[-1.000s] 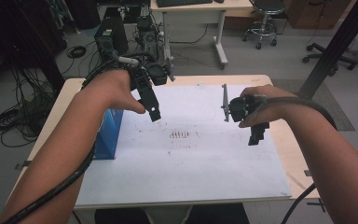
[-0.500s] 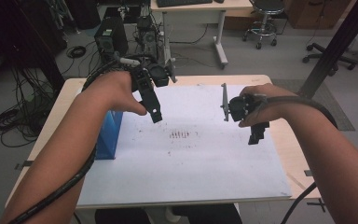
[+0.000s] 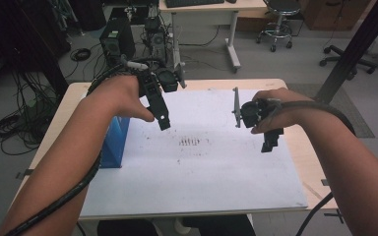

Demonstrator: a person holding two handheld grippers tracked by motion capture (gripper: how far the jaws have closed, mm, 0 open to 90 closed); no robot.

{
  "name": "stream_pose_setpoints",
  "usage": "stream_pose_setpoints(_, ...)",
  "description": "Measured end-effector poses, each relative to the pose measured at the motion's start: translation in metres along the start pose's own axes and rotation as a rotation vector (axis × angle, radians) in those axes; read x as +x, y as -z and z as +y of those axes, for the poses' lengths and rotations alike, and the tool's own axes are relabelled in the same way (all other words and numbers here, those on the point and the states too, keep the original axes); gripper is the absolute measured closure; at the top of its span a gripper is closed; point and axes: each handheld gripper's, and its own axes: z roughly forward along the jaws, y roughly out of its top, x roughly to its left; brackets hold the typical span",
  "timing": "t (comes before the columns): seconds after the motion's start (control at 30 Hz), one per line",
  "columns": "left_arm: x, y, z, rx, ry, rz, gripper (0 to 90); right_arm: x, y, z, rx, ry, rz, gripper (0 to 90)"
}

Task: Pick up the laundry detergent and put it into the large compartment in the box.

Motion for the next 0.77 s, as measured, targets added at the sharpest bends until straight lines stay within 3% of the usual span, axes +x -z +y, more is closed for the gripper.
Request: stream_pose_setpoints(0.77,-0.0006,-0.0011,0.0051,0.006,-0.017,-0.012,0.3,0.0025,0.0018,-0.0024,-0.014,-0.002,-0.009,7.1)
